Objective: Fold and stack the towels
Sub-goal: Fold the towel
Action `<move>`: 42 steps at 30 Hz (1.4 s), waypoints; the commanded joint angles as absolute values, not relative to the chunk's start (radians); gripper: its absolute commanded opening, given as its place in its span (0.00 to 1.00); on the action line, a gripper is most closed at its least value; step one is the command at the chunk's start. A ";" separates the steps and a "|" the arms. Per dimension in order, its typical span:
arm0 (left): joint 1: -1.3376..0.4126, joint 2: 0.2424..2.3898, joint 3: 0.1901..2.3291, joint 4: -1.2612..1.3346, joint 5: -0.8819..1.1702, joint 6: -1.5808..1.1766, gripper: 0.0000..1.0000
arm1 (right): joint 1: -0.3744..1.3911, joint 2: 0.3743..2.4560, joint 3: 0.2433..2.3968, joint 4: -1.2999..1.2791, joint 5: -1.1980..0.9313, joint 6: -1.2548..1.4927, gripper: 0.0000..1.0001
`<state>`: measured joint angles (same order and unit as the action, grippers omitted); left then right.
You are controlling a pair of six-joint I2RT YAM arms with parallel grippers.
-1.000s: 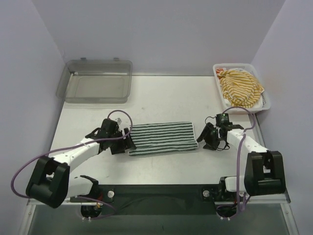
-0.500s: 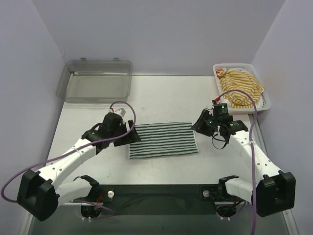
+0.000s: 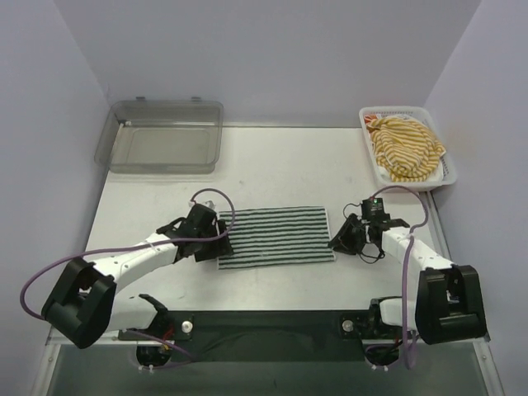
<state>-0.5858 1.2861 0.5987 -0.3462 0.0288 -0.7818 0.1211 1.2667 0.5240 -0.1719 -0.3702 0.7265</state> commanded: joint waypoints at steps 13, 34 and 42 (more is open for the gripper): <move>-0.497 1.416 0.929 -0.256 0.000 -0.644 0.68 | 0.129 1.474 0.871 0.024 -0.452 0.761 0.26; -0.528 1.295 0.706 -0.193 -0.052 -0.856 0.86 | 0.098 1.646 1.005 -0.075 -0.350 0.574 0.35; -0.384 0.985 0.790 -0.448 -0.109 -0.687 0.98 | 0.401 1.407 1.101 -0.322 -0.157 0.419 0.80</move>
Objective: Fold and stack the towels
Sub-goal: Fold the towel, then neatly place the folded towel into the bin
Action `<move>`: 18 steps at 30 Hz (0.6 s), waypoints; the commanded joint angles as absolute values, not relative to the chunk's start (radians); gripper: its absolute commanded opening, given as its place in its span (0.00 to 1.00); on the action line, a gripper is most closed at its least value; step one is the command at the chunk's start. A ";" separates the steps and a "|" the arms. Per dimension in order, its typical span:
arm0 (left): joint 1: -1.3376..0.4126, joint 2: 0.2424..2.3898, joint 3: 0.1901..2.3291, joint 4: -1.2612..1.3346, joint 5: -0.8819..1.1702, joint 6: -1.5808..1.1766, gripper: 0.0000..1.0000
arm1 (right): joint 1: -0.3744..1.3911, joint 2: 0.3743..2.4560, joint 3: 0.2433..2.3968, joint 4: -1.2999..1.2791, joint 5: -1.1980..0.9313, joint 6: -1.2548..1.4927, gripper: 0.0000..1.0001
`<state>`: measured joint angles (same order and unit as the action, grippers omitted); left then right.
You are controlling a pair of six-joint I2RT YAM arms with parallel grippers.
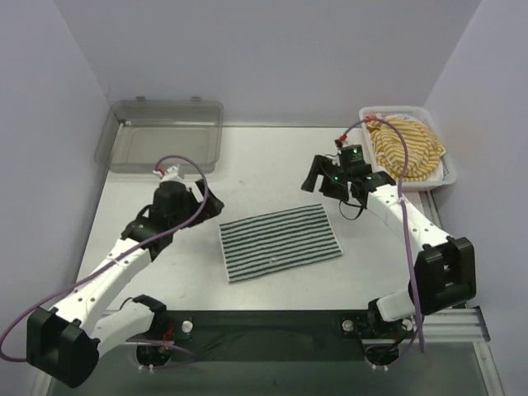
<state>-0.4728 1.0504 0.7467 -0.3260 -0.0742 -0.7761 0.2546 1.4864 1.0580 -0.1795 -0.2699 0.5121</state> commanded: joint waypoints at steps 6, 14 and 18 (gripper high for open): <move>-0.157 0.942 0.729 -0.555 -0.006 -0.520 0.97 | 0.739 1.455 1.167 -0.443 0.046 0.394 0.85; -0.021 0.950 0.681 -0.534 0.061 -0.456 0.98 | 1.097 1.768 1.397 -0.569 0.234 0.321 0.79; -0.005 0.968 0.683 -0.531 0.057 -0.457 0.97 | 1.155 1.870 1.491 -0.575 0.221 0.265 0.79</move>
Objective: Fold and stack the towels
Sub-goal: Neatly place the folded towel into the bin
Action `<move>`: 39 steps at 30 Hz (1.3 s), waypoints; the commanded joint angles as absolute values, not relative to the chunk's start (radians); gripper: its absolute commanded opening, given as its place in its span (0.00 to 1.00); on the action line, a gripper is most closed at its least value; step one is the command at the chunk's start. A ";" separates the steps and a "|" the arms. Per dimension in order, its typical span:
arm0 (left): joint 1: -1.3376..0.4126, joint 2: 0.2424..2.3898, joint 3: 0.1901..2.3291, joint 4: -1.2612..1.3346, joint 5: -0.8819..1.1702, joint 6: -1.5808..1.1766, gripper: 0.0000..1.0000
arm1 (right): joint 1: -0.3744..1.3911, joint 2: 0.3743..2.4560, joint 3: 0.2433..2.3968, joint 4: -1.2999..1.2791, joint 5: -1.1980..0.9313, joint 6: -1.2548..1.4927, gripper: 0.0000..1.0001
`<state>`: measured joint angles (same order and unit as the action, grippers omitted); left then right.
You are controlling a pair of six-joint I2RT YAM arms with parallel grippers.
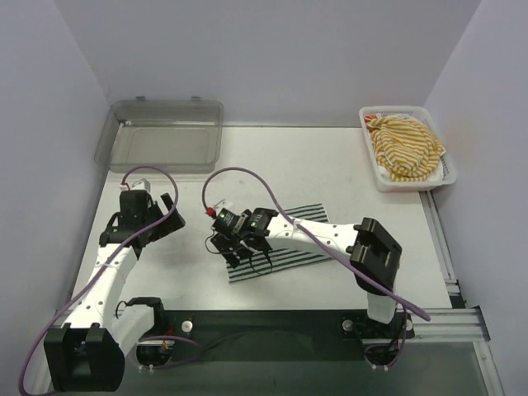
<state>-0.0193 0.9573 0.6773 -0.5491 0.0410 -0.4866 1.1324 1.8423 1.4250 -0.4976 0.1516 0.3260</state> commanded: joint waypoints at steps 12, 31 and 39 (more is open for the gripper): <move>0.038 0.973 0.677 -0.522 0.067 -0.462 0.98 | 1.233 2.014 1.575 -0.578 0.124 0.201 0.79; 0.041 0.977 0.657 -0.492 0.141 -0.459 0.97 | 1.207 2.201 1.571 -0.594 0.170 0.189 0.41; 0.009 0.985 0.603 -0.462 0.239 -0.558 0.97 | 1.160 2.102 1.468 -0.517 0.143 0.198 0.00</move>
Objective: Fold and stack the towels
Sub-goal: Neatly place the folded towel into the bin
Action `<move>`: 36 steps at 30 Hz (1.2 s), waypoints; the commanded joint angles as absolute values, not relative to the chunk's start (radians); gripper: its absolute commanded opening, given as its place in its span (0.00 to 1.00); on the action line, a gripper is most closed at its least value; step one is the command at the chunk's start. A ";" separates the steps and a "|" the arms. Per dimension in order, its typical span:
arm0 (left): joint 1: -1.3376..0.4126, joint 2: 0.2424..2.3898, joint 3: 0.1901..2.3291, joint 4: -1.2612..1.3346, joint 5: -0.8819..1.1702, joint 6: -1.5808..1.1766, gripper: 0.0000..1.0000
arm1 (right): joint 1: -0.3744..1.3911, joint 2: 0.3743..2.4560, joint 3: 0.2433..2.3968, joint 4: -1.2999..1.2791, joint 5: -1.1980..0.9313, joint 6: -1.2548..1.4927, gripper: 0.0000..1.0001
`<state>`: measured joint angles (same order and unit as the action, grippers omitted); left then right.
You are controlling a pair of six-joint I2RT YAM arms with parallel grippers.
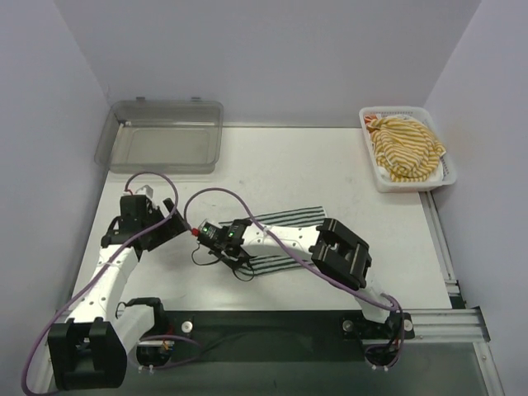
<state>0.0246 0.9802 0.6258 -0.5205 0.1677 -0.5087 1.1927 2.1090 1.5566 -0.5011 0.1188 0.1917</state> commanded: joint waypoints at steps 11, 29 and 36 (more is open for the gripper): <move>-0.250 1.098 0.491 -0.135 0.229 -0.868 0.97 | 1.118 1.925 1.299 -0.327 0.075 0.216 0.00; -0.430 1.358 0.468 0.172 0.141 -1.022 0.98 | 1.088 1.835 1.198 -0.224 0.028 0.235 0.00; -0.411 1.214 0.427 0.123 0.069 -1.017 0.97 | 1.046 1.796 1.147 -0.190 0.011 0.265 0.00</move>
<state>-0.4229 1.2800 0.4370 0.1421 0.1440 -1.0142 1.0531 1.8423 1.1637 -0.2268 0.0502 0.2668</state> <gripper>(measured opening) 0.975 0.101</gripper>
